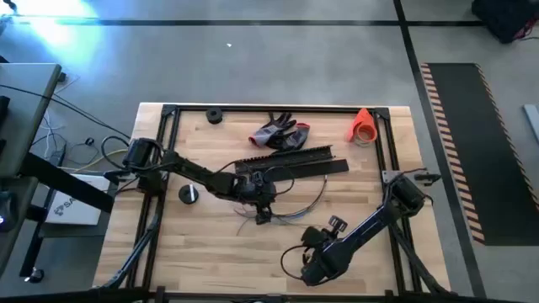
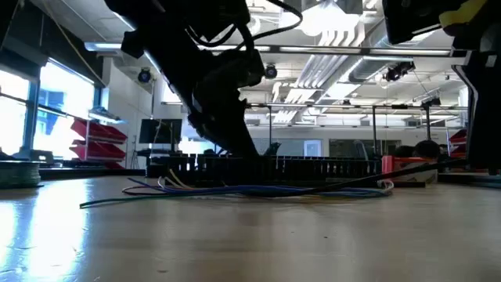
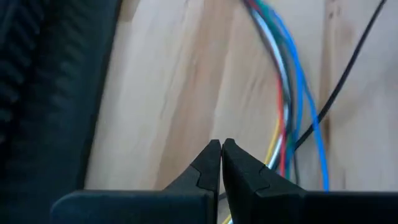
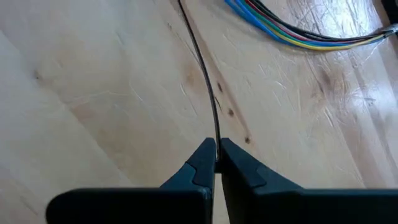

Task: Ziptie cables
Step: Wrap the cables using a black zip tie

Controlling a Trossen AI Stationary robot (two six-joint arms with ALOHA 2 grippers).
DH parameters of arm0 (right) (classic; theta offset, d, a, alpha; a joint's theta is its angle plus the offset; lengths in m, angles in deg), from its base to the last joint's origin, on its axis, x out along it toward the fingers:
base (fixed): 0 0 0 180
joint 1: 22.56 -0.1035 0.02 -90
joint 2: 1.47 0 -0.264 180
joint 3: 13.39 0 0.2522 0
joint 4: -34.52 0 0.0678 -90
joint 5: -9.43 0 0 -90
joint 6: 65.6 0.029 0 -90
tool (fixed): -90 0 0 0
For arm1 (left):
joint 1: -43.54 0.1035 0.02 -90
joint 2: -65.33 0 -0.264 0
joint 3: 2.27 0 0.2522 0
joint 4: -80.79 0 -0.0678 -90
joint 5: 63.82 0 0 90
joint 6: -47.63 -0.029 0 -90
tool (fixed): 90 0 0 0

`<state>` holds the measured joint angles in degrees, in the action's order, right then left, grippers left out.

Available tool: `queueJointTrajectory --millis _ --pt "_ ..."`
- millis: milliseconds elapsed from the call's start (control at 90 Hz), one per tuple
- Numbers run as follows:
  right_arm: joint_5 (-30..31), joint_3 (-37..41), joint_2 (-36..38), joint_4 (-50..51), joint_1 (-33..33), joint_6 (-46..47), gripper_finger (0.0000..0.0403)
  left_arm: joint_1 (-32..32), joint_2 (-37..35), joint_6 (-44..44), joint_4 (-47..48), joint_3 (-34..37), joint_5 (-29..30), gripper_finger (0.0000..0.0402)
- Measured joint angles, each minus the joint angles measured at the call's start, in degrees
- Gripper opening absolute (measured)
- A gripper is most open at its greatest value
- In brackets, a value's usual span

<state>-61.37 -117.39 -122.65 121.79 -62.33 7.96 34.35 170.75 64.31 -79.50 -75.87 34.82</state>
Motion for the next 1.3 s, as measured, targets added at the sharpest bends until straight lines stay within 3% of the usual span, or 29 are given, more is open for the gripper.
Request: queueJointTrajectory --millis 144,622,711,833,911,1133,1300 --pt "0.2 0.0 0.0 0.0 0.0 0.0 0.0 1.2 -0.2 -1.8 3.8 0.0 -7.3 0.0" --pt "-0.7 0.0 0.0 1.1 0.0 1.5 0.0 3.2 6.7 -1.3 0.3 -0.2 -5.6 0.0" --pt "-0.6 0.0 0.0 1.8 0.0 3.1 0.0 3.0 5.8 -0.7 0.3 -0.2 -2.7 0.0" --pt "-0.6 0.0 0.0 2.3 0.0 3.6 0.0 1.9 2.8 1.1 1.8 0.3 6.7 0.0" --pt "-0.6 0.0 0.0 2.3 0.0 3.9 0.0 1.3 -0.5 -0.1 2.0 0.1 7.8 0.0" --pt "0.3 0.0 0.0 2.5 0.0 4.0 0.0 -1.0 -4.7 -0.3 10.2 0.1 -1.4 0.0" --pt "1.6 0.0 0.0 2.3 0.0 4.0 0.0 -0.5 -0.6 0.2 10.1 0.1 -1.7 0.0"
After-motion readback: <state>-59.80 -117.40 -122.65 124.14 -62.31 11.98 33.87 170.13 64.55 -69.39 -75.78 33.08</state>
